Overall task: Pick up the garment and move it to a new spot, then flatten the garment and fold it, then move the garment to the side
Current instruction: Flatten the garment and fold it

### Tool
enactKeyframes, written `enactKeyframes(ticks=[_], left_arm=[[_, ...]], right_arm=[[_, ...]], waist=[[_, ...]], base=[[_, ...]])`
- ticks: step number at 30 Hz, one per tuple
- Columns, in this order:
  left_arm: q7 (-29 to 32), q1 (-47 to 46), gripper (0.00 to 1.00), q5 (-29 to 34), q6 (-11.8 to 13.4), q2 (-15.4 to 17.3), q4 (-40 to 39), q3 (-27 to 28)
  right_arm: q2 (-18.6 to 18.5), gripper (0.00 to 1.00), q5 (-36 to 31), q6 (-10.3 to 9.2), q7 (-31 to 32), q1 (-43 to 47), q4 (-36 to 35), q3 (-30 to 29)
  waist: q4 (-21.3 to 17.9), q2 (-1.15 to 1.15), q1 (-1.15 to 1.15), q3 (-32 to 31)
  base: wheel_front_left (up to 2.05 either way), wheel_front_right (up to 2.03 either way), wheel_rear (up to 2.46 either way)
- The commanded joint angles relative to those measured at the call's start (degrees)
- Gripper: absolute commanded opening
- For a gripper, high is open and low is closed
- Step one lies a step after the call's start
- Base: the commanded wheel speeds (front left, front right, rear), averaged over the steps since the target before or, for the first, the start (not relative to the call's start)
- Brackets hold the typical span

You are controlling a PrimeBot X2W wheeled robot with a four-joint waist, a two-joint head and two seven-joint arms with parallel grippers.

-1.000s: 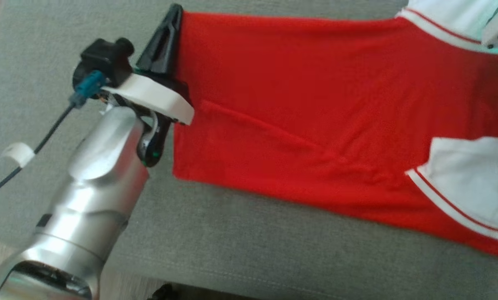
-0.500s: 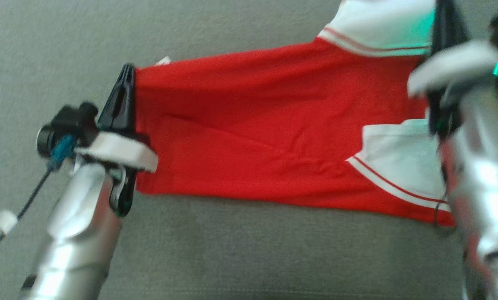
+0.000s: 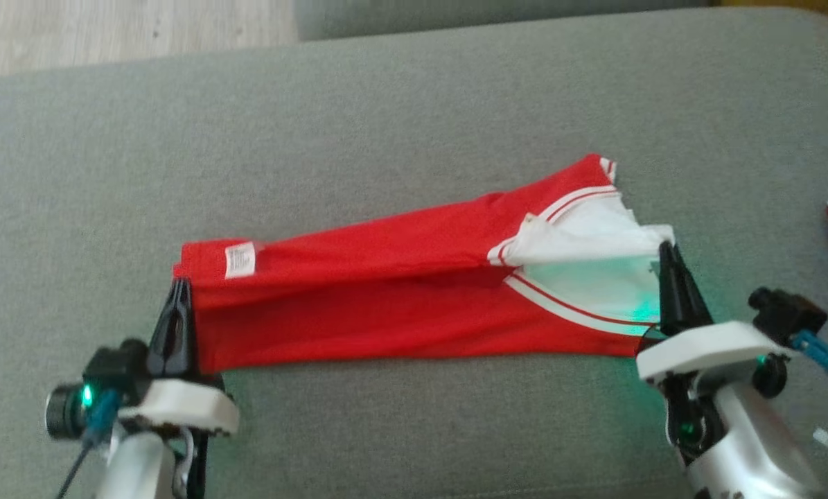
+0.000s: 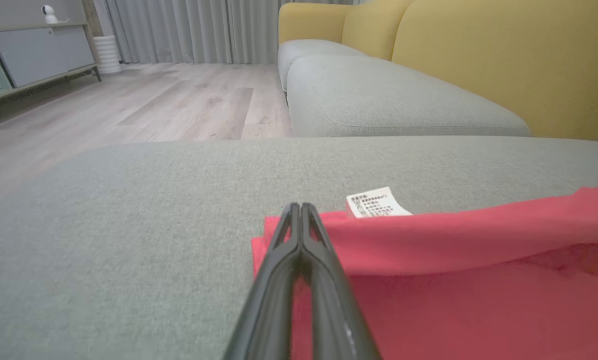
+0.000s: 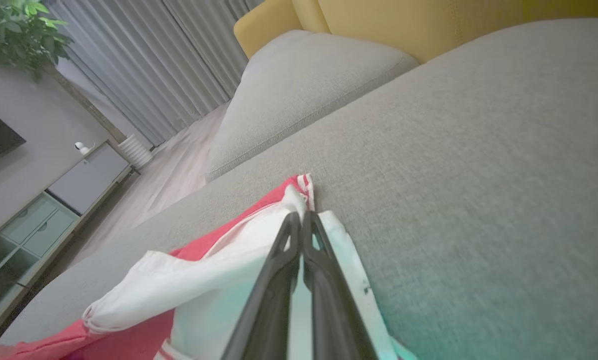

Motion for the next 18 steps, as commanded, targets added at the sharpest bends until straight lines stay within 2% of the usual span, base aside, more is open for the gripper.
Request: enactKeyframes(ticks=[1,4,5,6,9,12,15,18], left_arm=[[-0.37,-0.03,0.00,1.03,0.39,0.36,-2.30,3.43],[-0.37,2.26,0.00,2.20,0.48,-1.28,-1.79,5.36],[-0.37,2.80,0.37,2.61,0.49,-1.71,-1.32,5.78],[-0.37,3.19,1.00,3.06,0.67,-2.08,-0.99,6.21],[-0.37,4.10,1.00,4.32,2.62,-3.09,-1.43,8.38],[-0.37,5.47,1.00,6.26,4.34,-3.90,-3.86,9.59],[-0.37,7.29,1.00,7.31,4.92,-4.67,-5.79,9.78],[-0.37,9.17,1.00,7.60,5.08,-5.24,-6.81,9.40]], right_arm=[[0.40,0.00,0.63,-0.04,-0.61,-0.42,-2.15,1.19],[0.65,0.00,0.48,-0.04,-0.61,0.82,-1.34,0.72],[0.84,0.36,0.42,-0.04,-0.61,1.00,-0.63,0.53],[0.97,1.00,0.11,-0.04,-0.61,1.00,-0.33,0.39],[1.07,1.00,-3.24,-0.04,-0.61,0.72,-1.32,-1.02],[0.99,1.00,-11.87,-0.04,-0.61,0.96,-5.12,-3.33],[2.01,1.00,-19.63,-0.04,-0.61,2.49,-7.81,-5.50],[2.98,1.00,-23.85,-0.04,-0.61,4.20,-7.85,-6.75]], waist=[[-0.85,-0.01,0.01,-1.29],[-0.78,-0.01,0.01,-2.02],[-0.70,-0.01,0.01,-2.22],[-0.58,-0.01,0.01,-2.46],[-0.23,-0.01,0.01,-2.99],[0.24,-0.01,0.01,-3.43],[0.83,-0.01,0.01,-4.08],[1.40,-0.01,0.01,-5.01]], base=[[0.00,0.00,0.00],[0.00,0.00,0.00],[0.00,0.00,0.00],[0.00,0.00,0.00],[0.00,0.00,0.00],[0.00,0.00,0.00],[0.00,0.00,0.00],[0.00,0.00,0.00]])
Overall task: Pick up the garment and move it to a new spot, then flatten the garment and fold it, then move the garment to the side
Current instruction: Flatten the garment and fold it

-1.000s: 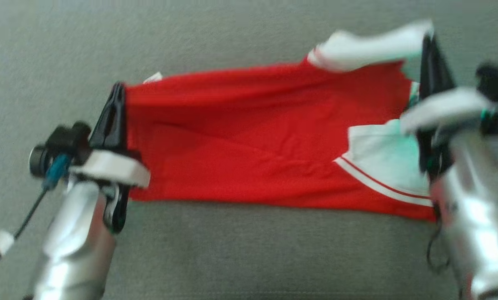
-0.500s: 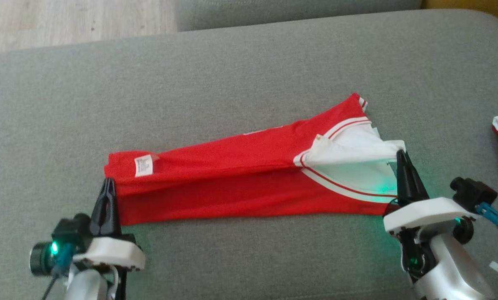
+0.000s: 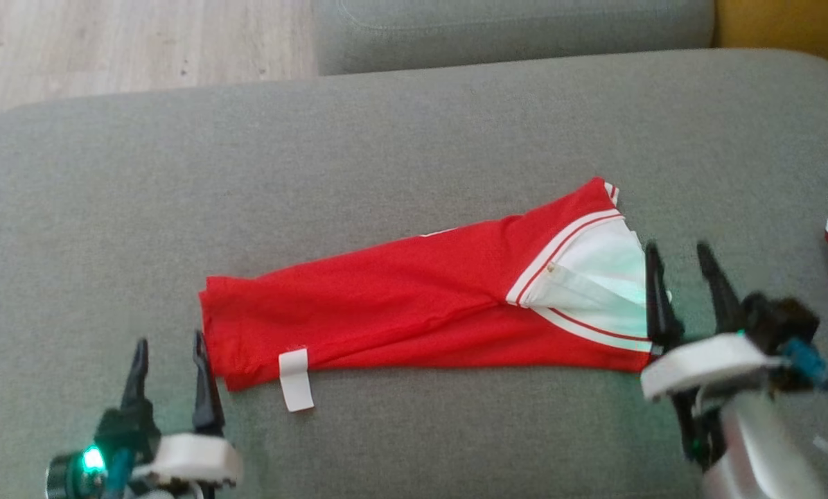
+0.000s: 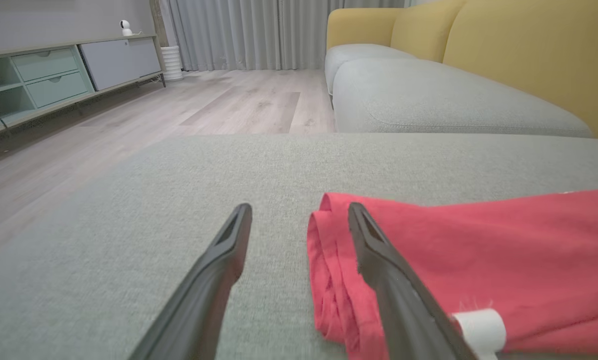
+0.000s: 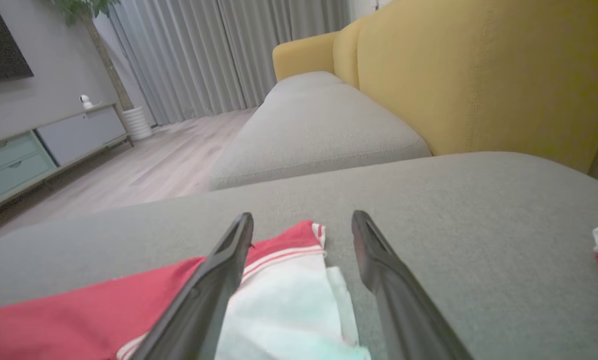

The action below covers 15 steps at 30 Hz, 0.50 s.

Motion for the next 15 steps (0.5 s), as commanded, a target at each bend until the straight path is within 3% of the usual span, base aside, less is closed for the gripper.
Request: enactKeyframes(ticks=[1,10,15], left_arm=[[-0.38,0.32,1.00,0.50,0.35,0.33,-1.94,1.44],[-0.38,4.19,1.00,-1.65,0.13,0.00,-1.52,-1.77],[-0.38,3.65,1.00,-1.94,0.00,-0.01,-1.43,-3.19]], right_arm=[[0.70,1.00,-1.19,-0.04,-0.61,1.23,-0.95,0.83],[1.08,1.00,0.97,-0.04,-0.61,3.94,2.16,1.60],[1.09,1.00,-0.93,-0.04,-0.61,1.95,3.89,0.73]], waist=[[0.52,0.00,0.00,-0.90],[1.00,0.00,0.00,-2.85],[1.31,0.00,0.00,-1.80]], base=[[0.00,0.00,0.00],[0.00,0.00,0.00],[0.00,0.00,0.00]])
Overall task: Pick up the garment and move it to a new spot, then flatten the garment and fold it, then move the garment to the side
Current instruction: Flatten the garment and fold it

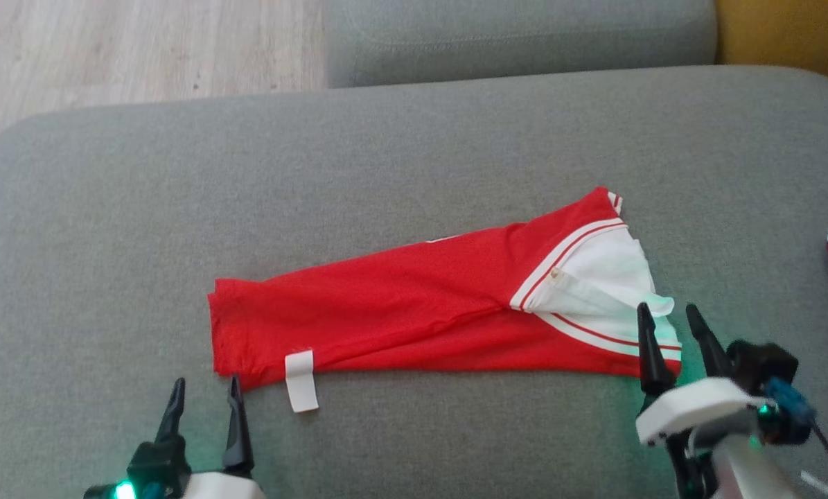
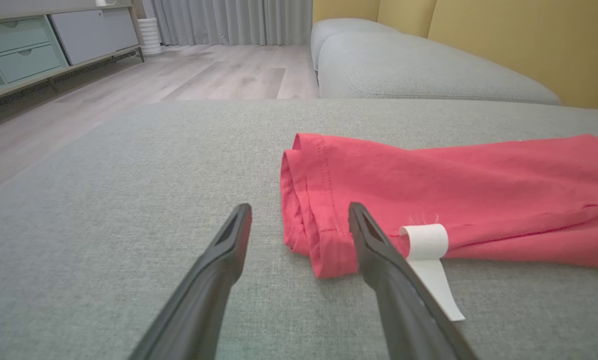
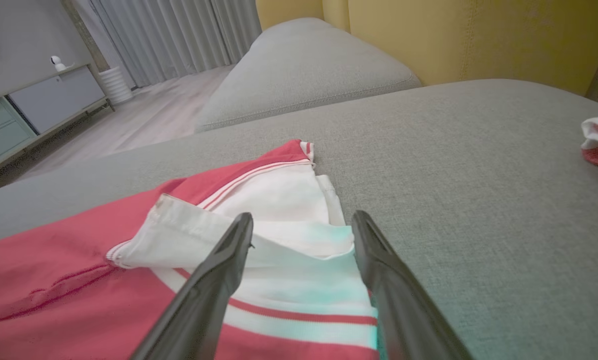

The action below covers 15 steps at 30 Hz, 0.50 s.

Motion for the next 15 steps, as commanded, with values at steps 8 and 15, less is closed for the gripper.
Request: enactKeyframes(ticks=[8,15], left_arm=[[-0.38,-5.21,1.00,-1.89,0.22,0.11,-0.49,-1.92],[-0.38,-7.03,1.00,-3.53,1.18,0.11,0.04,-2.71]], right_arm=[[-0.10,1.00,-6.17,-0.04,0.38,-12.71,9.74,-2.53],[-0.12,1.00,-4.57,-0.04,2.03,-17.50,20.03,-8.03]], waist=[[2.31,0.00,0.00,4.57],[4.53,0.00,0.00,7.72]], base=[[0.00,0.00,0.00],[0.00,0.00,0.00]])
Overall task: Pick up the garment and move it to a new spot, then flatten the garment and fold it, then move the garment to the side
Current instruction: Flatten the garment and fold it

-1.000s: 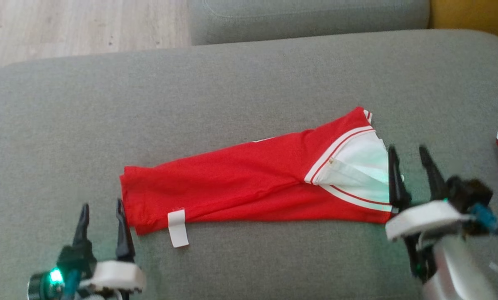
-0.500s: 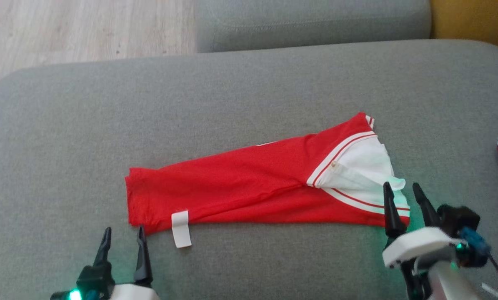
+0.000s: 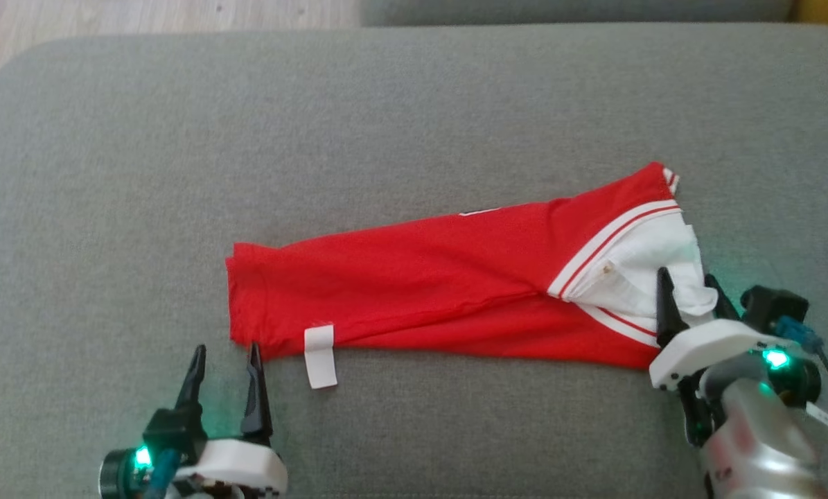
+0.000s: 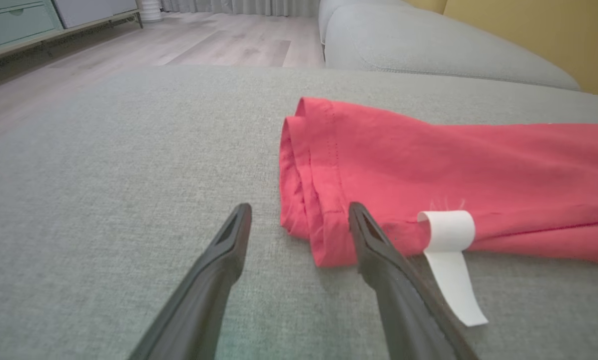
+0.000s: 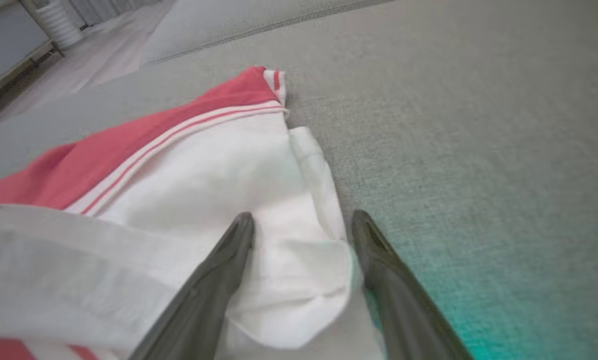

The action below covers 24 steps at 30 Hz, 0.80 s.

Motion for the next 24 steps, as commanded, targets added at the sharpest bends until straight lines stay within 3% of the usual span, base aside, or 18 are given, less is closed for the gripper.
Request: enactKeyframes(ticks=[1,4,8,9,11,15,24], left_arm=[[-0.38,-2.54,1.00,-0.18,0.38,0.14,-1.50,1.97],[-0.38,-3.19,1.00,0.21,0.41,0.14,-1.60,3.02],[-0.38,-3.46,1.00,0.74,-0.03,0.14,-1.70,4.27],[-0.38,-3.49,1.00,0.76,-0.06,0.14,-1.68,4.42],[-0.38,-3.51,1.00,0.41,-0.03,0.14,-1.79,4.42],[-0.38,-3.15,1.00,-0.49,-0.08,0.14,-1.82,3.36],[-0.38,-1.72,1.00,-0.83,-0.47,0.14,-1.46,2.12]], right_arm=[[-0.14,1.00,-0.35,-0.04,0.21,-1.79,0.05,1.43],[-0.13,1.00,1.36,-0.04,0.07,-2.20,3.31,1.07],[-0.08,1.00,7.75,-0.04,0.71,-2.30,5.12,7.78],[-0.08,0.91,10.20,-0.04,1.14,-2.02,4.93,10.34],[-0.07,0.00,14.19,-0.04,1.73,-1.20,3.94,15.12],[-0.43,0.00,18.26,-0.04,0.37,-0.47,2.64,18.87],[-8.15,0.00,18.51,-0.04,-2.40,-1.41,-1.71,13.91]], waist=[[0.92,0.00,-0.01,0.90],[1.35,0.00,-0.01,1.49],[1.37,0.00,-0.01,1.58],[1.27,0.00,-0.01,1.46],[0.91,0.00,-0.01,1.15],[-0.26,0.00,-0.01,0.20],[-3.05,0.00,-0.01,-2.36]], base=[[0.00,0.00,0.00],[0.00,0.00,0.00],[0.00,0.00,0.00],[0.00,0.00,0.00],[0.00,0.00,0.00],[0.00,0.00,0.00],[0.00,0.00,0.00]])
